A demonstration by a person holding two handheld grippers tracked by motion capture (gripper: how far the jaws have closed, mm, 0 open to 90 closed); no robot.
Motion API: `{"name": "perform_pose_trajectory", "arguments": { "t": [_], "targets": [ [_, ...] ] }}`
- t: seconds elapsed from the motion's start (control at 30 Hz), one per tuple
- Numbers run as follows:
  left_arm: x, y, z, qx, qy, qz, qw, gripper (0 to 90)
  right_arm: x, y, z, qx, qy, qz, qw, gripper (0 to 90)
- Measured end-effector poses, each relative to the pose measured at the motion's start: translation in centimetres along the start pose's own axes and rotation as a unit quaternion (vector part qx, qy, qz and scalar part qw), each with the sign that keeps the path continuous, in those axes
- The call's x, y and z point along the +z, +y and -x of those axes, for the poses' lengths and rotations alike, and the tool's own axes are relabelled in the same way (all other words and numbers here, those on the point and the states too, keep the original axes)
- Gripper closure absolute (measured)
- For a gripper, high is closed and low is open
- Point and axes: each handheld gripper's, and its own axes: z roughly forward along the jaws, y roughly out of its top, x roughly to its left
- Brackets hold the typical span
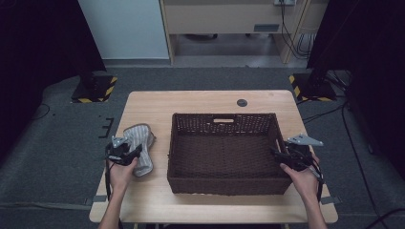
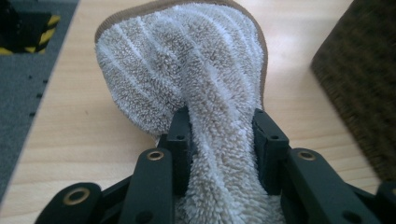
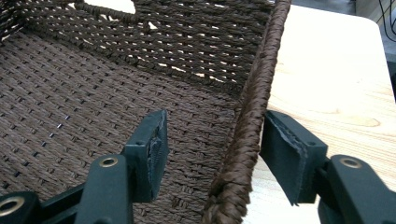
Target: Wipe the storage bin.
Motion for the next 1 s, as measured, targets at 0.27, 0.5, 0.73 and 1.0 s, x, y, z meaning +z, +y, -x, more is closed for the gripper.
{"name": "perform_pose_trajectory", "arguments": {
  "t": [0.27,0.5,0.73,1.0],
  "targets": [
    [-2.4,1.7,1.7,0.012,-0.031,0.076,0.9966,63.8,-0.3,-0.1,-0.1,0.004,-0.002,0.0,1.0,44.7],
    [-3.3,2.8,3.3,0.032,-0.056,0.114,0.9913,63.8,-0.2,-0.3,-0.1,0.01,-0.004,-0.003,0.9999,49.5],
    [-2.0,3.7,5.1,0.06,-0.083,0.119,0.9876,63.8,-0.1,-0.2,-0.1,0.007,-0.01,-0.003,0.9999,53.1],
    [0.6,4.9,5.8,0.076,-0.085,0.116,0.9867,63.7,-0.1,-0.3,-0.1,0.007,-0.013,-0.003,0.9999,54.7]
  ]
}}
